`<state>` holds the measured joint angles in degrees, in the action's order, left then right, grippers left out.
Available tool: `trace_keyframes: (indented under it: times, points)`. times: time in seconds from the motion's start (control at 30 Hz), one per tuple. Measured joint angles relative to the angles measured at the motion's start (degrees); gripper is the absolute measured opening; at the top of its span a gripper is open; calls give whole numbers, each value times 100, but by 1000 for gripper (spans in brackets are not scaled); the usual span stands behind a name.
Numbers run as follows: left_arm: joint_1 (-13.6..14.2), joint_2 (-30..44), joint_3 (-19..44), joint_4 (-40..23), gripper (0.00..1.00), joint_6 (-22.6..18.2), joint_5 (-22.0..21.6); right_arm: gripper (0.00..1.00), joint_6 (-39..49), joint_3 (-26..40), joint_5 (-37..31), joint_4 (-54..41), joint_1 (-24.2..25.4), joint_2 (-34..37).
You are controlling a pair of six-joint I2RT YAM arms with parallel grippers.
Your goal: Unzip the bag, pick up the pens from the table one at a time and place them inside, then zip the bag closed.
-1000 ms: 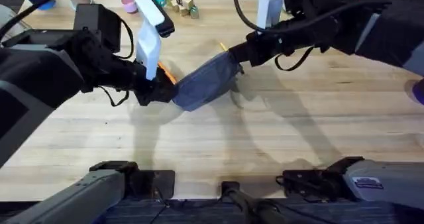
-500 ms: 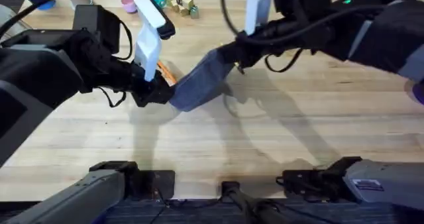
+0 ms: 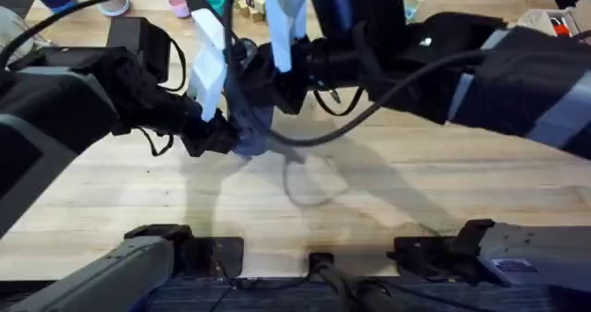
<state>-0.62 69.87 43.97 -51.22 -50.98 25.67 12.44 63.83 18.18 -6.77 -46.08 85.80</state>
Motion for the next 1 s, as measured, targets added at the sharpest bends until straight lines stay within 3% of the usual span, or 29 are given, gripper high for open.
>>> trace_keyframes:
  times: [0.3,0.33,0.53,0.93,0.97,1.0]
  points:
    - [0,0,0,6,42,0,0,31,178,9,-149,-6,-69,0]
    - [0,0,0,7,42,0,0,99,165,9,-142,-16,-69,0]
    - [2,0,0,170,42,0,118,959,196,7,-62,-261,9,0]
    - [7,0,14,347,42,0,483,996,31,2,224,-601,1227,30]
    - [39,7,68,391,42,0,553,997,-123,2,331,-614,1767,-313]
    - [39,7,68,392,42,0,557,997,-171,2,354,-609,1919,-431]
